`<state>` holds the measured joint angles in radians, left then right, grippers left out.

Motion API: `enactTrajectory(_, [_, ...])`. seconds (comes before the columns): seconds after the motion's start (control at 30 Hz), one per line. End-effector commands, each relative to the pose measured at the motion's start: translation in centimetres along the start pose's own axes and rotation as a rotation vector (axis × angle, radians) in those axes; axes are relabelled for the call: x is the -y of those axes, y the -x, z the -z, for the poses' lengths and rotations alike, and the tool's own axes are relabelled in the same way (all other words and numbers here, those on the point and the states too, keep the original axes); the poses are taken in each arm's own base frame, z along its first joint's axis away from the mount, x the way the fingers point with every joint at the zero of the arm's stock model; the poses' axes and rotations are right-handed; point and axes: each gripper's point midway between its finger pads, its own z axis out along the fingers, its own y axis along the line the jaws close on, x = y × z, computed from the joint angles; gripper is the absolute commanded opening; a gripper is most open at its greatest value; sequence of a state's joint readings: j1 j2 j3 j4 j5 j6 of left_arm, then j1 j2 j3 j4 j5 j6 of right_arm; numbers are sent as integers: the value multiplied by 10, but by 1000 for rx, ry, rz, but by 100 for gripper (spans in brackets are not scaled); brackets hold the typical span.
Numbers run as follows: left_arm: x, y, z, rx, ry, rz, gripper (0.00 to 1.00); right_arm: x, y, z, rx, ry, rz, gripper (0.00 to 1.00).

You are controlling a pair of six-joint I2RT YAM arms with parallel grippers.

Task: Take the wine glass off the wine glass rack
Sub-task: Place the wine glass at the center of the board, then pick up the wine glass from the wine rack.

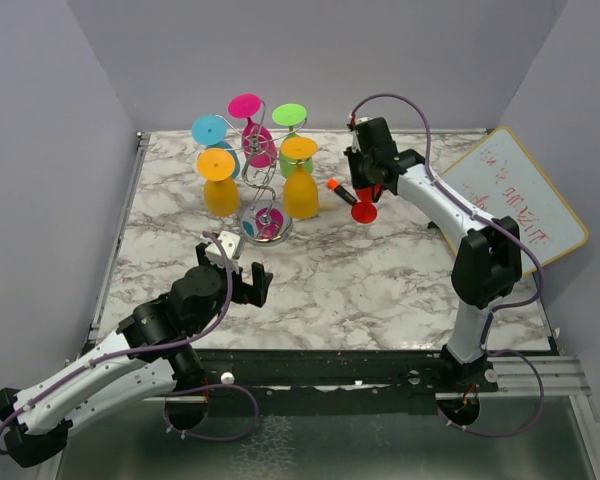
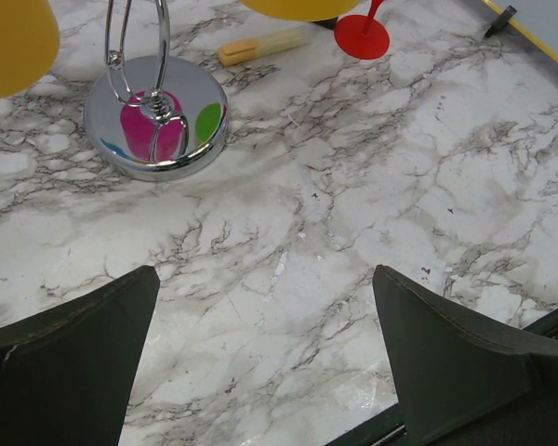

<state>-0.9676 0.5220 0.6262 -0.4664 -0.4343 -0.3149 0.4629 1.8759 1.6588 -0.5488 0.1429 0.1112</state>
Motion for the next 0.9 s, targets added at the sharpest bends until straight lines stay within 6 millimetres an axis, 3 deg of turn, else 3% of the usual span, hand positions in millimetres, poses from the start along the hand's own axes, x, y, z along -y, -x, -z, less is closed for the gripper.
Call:
enactTrajectory(0.0, [3,7,1,6,-16,14,99,-2,-10,5,-63,20,23,21])
enactTrajectory(0.23, [2,6,0,3,-18,15,99,-1,10,24,-13,22,17,40])
enactTrajectory(0.3, [2,7,0,6,-18,17,99,-1,20,33,17,19,1,50])
enactTrajectory(0.57, [-5,13,6,55,3,36,99,8,56,84,205,2,-104,66])
enactTrajectory(0.7, [-8,14,6,67,15,42,99,6,78,125,392,58,-293,73])
enactTrajectory(0.73, [-9,15,6,70,22,45,99,-1,80,135,463,118,-308,79])
enactTrajectory(0.77, [-11,15,6,73,30,49,99,-5,82,148,551,175,-320,95])
enactTrajectory(0.87, [-13,15,6,78,40,57,99,-11,85,190,810,325,-422,100])
